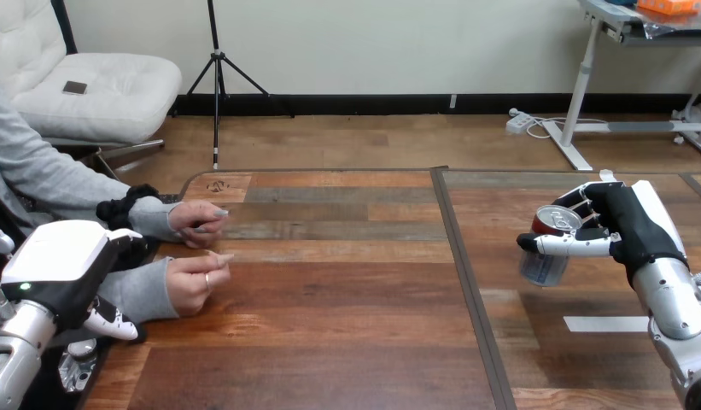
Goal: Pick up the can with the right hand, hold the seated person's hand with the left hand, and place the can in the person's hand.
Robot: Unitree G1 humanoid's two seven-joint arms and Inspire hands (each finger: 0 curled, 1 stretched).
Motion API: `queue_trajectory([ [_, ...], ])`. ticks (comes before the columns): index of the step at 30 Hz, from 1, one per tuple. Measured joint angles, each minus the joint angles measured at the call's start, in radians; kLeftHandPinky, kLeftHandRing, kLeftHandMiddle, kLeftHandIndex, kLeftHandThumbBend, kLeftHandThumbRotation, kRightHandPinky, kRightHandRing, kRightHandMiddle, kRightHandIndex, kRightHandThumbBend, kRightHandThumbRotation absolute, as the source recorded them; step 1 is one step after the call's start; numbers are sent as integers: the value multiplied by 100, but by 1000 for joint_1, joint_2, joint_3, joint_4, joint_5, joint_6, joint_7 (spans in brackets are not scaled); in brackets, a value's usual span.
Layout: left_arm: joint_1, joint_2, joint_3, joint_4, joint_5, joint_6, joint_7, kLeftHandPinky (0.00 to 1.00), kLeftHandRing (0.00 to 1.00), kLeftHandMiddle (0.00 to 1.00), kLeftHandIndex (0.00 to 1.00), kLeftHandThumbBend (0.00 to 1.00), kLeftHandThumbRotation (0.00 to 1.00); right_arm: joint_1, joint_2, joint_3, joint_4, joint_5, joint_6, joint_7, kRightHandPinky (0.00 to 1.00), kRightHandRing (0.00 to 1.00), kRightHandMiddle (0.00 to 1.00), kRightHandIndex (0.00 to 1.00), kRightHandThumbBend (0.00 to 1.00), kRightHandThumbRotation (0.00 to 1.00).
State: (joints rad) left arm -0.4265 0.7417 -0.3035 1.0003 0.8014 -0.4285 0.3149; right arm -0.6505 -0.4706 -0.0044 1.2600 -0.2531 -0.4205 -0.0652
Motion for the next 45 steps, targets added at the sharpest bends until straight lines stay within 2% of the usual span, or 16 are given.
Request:
queue_trajectory([
  [11, -19, 0, -4, 15, -3, 6, 1, 75, 79, 80, 80, 100, 13, 0, 0, 1, 0, 0, 0, 0, 34, 39, 42, 45, 83, 0],
  [27, -38, 0, -22, 21, -9, 21, -58, 78, 80, 82, 81, 100, 17, 0, 0, 1, 0, 1, 0, 7, 35, 39, 42, 45, 83, 0],
  [40, -49, 0, -23, 30, -22, 9, -79, 76, 78, 79, 79, 99, 11, 0, 0, 1, 0, 1, 0, 7, 34, 38, 42, 44, 84, 0],
  [45, -49, 0, -21, 30, -56, -6, -105, 75, 78, 79, 78, 99, 8, 0, 0, 1, 0, 2, 0, 7, 34, 38, 41, 44, 83, 0],
])
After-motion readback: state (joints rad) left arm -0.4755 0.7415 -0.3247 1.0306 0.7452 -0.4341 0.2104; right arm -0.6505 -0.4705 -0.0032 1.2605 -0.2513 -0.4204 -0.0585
